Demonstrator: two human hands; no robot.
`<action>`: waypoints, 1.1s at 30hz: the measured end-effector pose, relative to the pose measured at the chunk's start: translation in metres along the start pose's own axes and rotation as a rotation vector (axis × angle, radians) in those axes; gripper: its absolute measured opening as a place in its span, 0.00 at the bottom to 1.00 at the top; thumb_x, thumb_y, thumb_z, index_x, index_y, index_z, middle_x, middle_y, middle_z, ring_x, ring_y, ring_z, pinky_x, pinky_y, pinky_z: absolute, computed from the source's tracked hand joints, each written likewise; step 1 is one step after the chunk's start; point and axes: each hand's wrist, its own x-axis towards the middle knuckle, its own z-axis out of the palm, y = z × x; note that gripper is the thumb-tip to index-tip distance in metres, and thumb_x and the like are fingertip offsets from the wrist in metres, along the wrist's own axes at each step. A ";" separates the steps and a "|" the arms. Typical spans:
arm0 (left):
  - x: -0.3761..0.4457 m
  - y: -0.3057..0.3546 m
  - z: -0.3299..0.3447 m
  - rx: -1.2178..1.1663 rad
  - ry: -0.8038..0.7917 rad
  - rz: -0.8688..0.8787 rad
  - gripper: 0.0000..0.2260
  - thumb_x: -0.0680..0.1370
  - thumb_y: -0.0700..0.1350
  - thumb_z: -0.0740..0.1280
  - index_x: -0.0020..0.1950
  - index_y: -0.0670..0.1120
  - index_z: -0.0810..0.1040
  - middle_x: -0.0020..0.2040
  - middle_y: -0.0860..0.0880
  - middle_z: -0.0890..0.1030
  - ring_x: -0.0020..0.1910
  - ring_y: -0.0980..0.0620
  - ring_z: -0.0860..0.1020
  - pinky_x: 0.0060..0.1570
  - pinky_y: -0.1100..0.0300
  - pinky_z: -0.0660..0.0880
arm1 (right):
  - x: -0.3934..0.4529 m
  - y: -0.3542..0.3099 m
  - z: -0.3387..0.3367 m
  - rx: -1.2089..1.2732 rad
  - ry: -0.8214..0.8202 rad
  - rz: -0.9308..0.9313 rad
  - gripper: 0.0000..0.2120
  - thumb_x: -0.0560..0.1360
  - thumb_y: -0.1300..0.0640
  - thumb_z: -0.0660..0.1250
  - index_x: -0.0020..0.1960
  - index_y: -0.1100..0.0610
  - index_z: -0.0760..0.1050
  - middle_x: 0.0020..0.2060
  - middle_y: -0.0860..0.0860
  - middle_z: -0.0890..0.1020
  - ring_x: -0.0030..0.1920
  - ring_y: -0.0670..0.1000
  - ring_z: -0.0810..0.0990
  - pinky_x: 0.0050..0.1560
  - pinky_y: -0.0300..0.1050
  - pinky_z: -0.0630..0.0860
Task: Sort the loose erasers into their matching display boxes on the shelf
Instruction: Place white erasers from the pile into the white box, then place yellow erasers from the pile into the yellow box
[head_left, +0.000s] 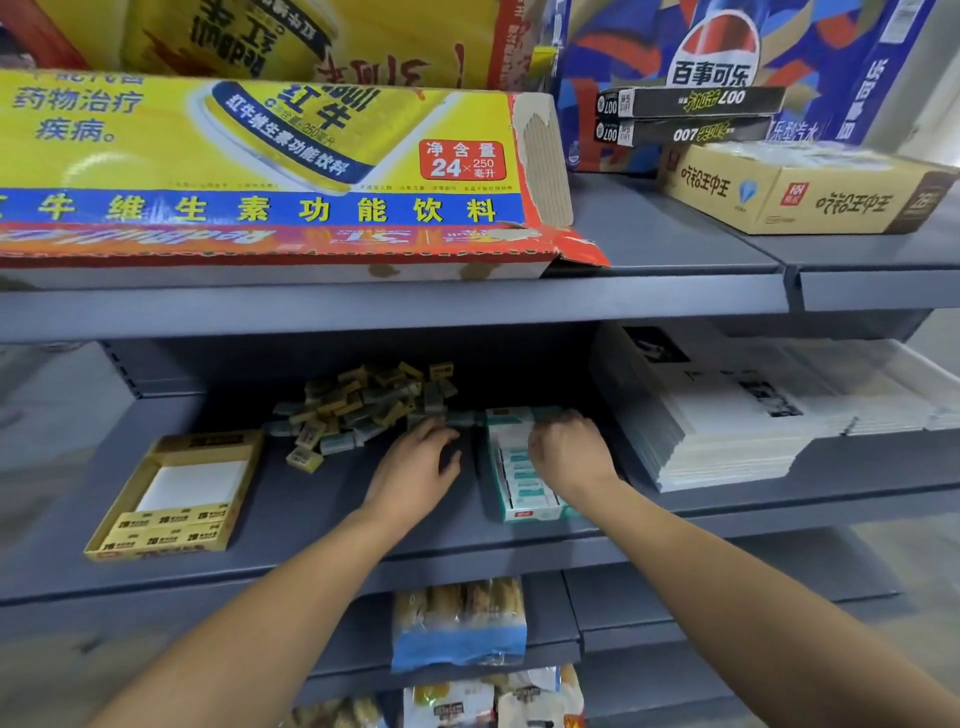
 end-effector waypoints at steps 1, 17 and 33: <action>-0.005 -0.004 -0.004 0.008 0.011 -0.020 0.15 0.80 0.47 0.63 0.65 0.45 0.76 0.62 0.48 0.75 0.59 0.48 0.75 0.57 0.53 0.75 | 0.002 -0.008 0.002 0.086 0.056 -0.012 0.08 0.71 0.62 0.64 0.43 0.59 0.82 0.44 0.58 0.83 0.49 0.61 0.78 0.45 0.48 0.71; -0.081 -0.099 -0.082 0.117 0.165 -0.213 0.09 0.76 0.41 0.68 0.55 0.45 0.80 0.51 0.48 0.78 0.50 0.45 0.78 0.49 0.52 0.76 | 0.020 -0.166 0.054 0.413 0.037 -0.421 0.10 0.76 0.62 0.64 0.55 0.59 0.80 0.52 0.55 0.81 0.55 0.56 0.76 0.55 0.52 0.75; -0.064 -0.168 -0.121 0.071 0.091 -0.096 0.11 0.77 0.44 0.66 0.59 0.45 0.78 0.55 0.48 0.77 0.52 0.46 0.77 0.51 0.53 0.75 | 0.041 -0.247 0.070 0.304 -0.023 -0.254 0.11 0.76 0.59 0.65 0.57 0.58 0.80 0.55 0.59 0.79 0.57 0.62 0.75 0.58 0.50 0.71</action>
